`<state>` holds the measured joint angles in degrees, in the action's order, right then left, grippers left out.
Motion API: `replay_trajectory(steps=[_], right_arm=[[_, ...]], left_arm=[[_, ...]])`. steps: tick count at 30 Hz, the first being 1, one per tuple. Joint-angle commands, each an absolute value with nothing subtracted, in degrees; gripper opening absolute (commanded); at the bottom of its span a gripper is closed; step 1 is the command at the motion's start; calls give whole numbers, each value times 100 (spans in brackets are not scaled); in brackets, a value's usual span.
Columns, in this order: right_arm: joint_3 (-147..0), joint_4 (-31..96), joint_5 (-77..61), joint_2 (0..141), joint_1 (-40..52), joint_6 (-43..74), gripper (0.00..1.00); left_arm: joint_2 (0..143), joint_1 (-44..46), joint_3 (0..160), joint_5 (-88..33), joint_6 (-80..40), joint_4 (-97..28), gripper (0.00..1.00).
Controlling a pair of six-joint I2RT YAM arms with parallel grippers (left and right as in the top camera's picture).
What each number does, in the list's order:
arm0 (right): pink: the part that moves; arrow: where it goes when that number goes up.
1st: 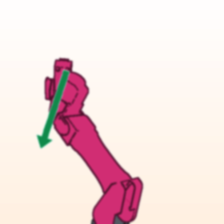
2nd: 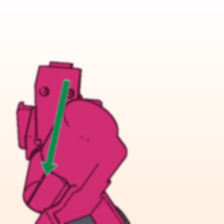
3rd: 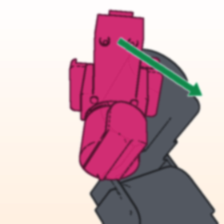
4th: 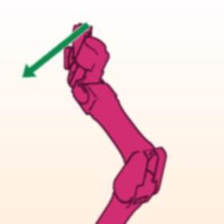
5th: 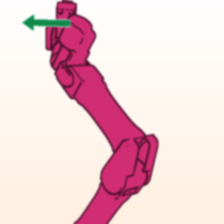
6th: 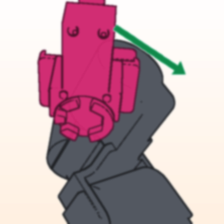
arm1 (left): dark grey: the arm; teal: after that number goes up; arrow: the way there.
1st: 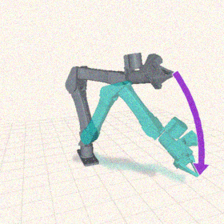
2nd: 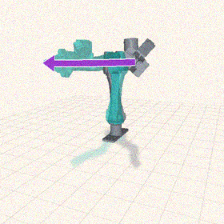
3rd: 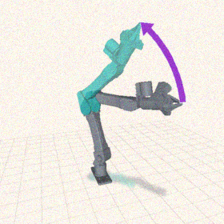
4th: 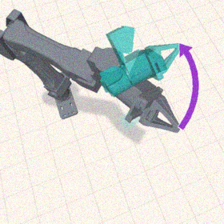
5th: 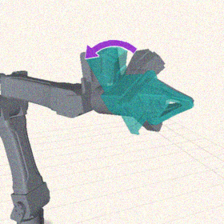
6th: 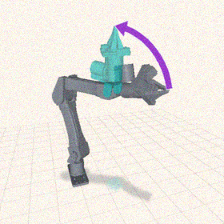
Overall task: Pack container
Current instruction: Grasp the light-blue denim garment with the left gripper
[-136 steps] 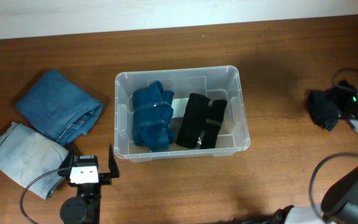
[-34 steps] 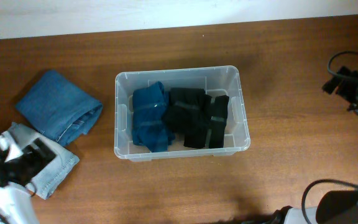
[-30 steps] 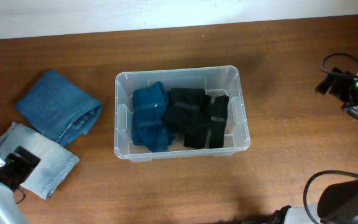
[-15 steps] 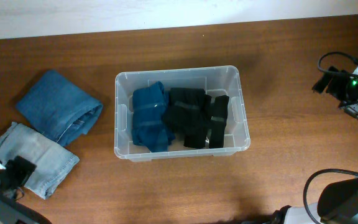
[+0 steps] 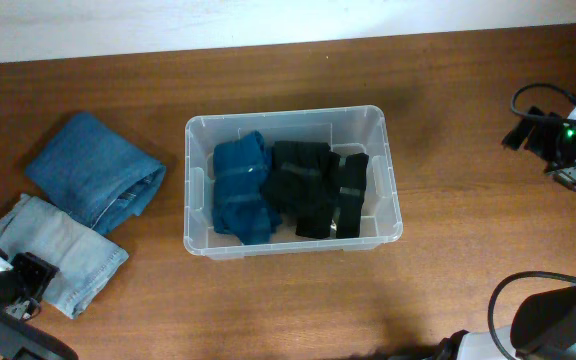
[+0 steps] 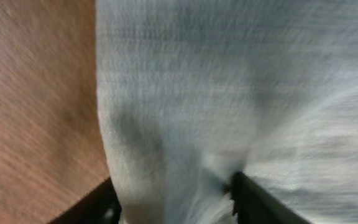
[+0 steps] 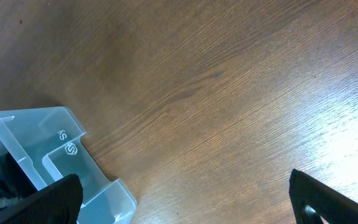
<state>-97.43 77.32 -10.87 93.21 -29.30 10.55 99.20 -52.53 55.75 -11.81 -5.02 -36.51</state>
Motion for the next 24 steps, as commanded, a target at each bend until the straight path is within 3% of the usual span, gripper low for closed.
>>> replay_trajectory(steps=[1, 10, 11, 12, 15, 16, 24], right_arm=[[-9701, 7708, -1138, 9319, -2888, 1081, 99], [-9701, 7693, -1138, 9319, -2888, 1081, 98], [-9701, 7693, -1138, 9319, -2888, 1081, 98], [-9701, 7695, -1138, 9319, -2888, 1081, 99], [-9701, 7695, -1138, 9319, -2888, 1081, 99], [-9701, 7695, -1138, 9319, -2888, 1081, 99], [-9701, 7697, -1138, 9319, -2888, 1081, 98]], left_arm=[[10082, -5194, 5531, -462, -781, -3717, 70], [10735, -5192, 5500, -1111, -810, -3284, 72], [10768, -5192, 5500, -1170, -808, -3288, 67], [10779, -5192, 5500, -1280, -810, -3321, 49], [10737, -5192, 5502, -1649, -810, -3389, 6], [10704, -5192, 5502, -1688, -812, -3439, 0], [9382, -5192, 5865, -3625, -812, -4366, 0]])
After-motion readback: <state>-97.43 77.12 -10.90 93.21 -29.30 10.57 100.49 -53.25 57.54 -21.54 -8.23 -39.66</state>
